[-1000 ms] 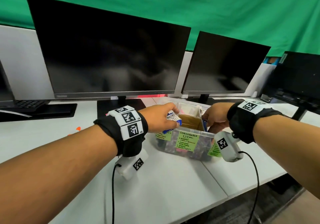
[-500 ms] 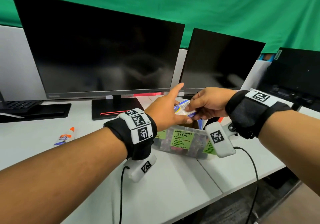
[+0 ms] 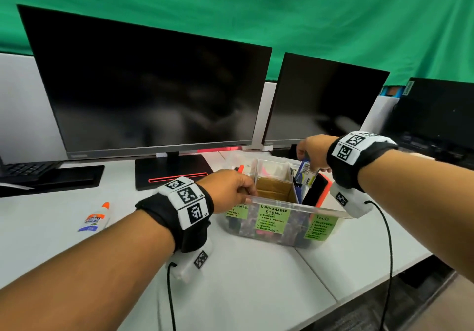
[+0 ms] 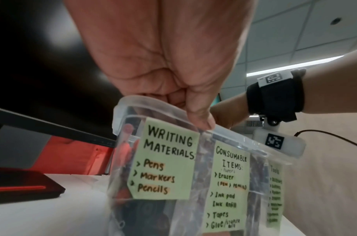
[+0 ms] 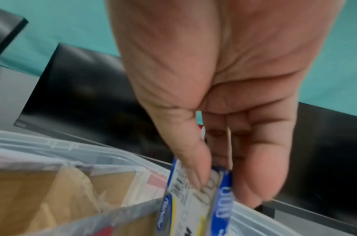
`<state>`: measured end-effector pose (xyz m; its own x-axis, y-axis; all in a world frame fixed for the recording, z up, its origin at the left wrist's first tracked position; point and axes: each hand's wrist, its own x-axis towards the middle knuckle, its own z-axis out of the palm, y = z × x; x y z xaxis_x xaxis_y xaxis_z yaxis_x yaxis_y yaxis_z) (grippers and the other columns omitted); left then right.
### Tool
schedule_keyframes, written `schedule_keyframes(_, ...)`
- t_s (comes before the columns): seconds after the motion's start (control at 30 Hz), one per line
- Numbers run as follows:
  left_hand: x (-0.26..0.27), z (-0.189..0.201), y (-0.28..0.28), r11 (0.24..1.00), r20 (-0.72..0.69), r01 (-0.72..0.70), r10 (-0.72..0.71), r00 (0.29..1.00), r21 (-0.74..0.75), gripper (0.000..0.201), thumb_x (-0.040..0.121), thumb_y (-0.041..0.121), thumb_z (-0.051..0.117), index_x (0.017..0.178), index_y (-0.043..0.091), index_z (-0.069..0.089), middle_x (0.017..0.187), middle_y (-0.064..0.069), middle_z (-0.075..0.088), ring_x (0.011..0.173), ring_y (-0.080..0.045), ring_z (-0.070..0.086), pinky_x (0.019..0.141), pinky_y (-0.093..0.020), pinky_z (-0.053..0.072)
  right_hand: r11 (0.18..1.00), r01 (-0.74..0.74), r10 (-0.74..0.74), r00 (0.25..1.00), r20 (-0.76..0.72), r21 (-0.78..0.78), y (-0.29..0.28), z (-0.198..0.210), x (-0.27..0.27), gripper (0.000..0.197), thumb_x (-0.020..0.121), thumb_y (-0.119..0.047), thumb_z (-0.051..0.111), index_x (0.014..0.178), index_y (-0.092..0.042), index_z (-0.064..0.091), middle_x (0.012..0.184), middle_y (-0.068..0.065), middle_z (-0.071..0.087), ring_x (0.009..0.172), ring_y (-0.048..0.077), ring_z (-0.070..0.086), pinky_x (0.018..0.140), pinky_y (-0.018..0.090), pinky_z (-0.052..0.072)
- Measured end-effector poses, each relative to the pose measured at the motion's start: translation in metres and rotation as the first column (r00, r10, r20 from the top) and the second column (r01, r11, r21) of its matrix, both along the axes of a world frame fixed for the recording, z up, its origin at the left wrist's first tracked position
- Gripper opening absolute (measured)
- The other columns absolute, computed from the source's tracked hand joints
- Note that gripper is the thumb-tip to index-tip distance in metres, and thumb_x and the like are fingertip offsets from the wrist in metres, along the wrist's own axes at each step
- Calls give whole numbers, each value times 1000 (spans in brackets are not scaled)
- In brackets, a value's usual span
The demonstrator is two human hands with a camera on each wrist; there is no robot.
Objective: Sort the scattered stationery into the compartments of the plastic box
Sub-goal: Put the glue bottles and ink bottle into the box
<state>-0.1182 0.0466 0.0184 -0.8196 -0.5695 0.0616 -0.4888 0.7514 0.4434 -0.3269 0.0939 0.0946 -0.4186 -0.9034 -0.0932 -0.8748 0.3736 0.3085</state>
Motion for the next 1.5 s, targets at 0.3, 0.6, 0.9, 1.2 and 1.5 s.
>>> schedule_keyframes(0.3,-3,-7,-1,998,-77,-8,13,997,70,20,92,17,60,110,19,68,108,3,70,88,-4,59,65,-4,39,981,-20,15,1000,24,192,-25,-18,0,59,85,2,61,136,-24,50,135,4,51,97,21,65,61,12,49)
schedule_keyframes(0.6,2,-12,3,997,-107,-20,28,994,74,21,91,17,60,111,17,69,109,2,70,94,-8,61,73,-9,36,997,-47,38,990,135,58,-15,-1,26,45,90,-7,58,133,-18,52,116,6,63,75,15,58,63,19,47)
schedule_keyframes(0.9,32,3,-10,977,-231,-212,207,951,3,23,94,18,55,110,17,71,113,1,70,106,-15,62,87,-20,44,955,-209,281,866,414,-210,-13,25,128,13,88,-17,65,101,-15,65,83,2,66,74,17,66,60,26,56)
schedule_keyframes(1.2,166,-27,-74,797,140,-592,604,785,-121,23,92,17,57,111,15,69,119,-1,66,110,-20,61,89,-24,46,892,-447,448,858,251,-64,-37,-34,207,31,94,-13,51,122,-3,60,117,15,65,105,29,65,83,32,54)
schedule_keyframes(1.5,197,-65,-96,731,328,-655,676,660,-191,48,91,39,57,133,18,48,135,-2,53,125,-20,49,100,-27,40,884,-466,452,824,340,-46,-84,-96,232,46,89,-19,62,134,-15,53,137,5,52,124,25,51,103,33,44)
